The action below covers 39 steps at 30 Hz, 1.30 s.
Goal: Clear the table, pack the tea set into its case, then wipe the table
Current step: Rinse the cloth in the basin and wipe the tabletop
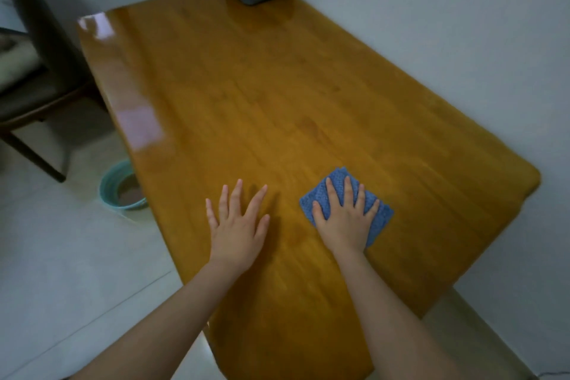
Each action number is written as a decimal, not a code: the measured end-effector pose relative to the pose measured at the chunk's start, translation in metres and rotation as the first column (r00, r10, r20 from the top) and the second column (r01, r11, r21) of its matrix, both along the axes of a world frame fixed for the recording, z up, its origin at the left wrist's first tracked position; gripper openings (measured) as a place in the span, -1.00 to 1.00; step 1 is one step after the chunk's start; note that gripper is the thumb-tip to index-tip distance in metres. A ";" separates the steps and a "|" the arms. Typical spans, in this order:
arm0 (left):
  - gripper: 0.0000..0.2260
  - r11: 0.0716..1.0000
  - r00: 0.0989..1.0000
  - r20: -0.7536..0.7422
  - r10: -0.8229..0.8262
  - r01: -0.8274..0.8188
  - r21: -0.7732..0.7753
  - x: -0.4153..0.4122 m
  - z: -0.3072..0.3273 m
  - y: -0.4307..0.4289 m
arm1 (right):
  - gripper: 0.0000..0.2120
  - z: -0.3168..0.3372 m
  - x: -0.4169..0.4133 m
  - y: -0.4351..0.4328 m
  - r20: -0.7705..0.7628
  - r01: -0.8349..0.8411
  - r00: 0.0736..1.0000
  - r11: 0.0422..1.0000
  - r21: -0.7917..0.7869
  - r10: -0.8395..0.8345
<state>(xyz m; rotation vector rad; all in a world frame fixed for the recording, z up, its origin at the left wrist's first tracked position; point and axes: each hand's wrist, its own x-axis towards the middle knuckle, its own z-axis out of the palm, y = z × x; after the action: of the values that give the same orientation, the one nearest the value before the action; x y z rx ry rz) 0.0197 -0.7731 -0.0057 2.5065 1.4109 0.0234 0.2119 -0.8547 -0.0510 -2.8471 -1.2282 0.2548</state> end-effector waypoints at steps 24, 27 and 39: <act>-0.46 0.984 0.985 0.057 0.162 -0.166 0.066 -0.217 0.009 0.112 | -0.40 -0.007 -0.237 0.144 0.051 -0.212 0.977 0.965 0.151 0.207; -0.44 0.983 0.984 0.063 0.167 -0.171 0.060 -0.223 0.011 0.134 | -0.40 -0.009 -0.236 0.164 0.069 -0.229 0.973 0.960 0.161 0.220; -0.45 0.979 0.980 0.022 0.198 -0.199 0.038 -0.222 -0.005 0.243 | -0.40 -0.013 -0.234 0.296 0.089 -0.340 0.940 0.920 0.196 0.329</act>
<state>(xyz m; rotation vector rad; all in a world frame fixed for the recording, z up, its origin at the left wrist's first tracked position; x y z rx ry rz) -0.2022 -0.5299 -0.0102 2.3799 1.6629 0.1133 -0.0223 -0.5591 -0.0644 -2.4718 -1.6446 0.0498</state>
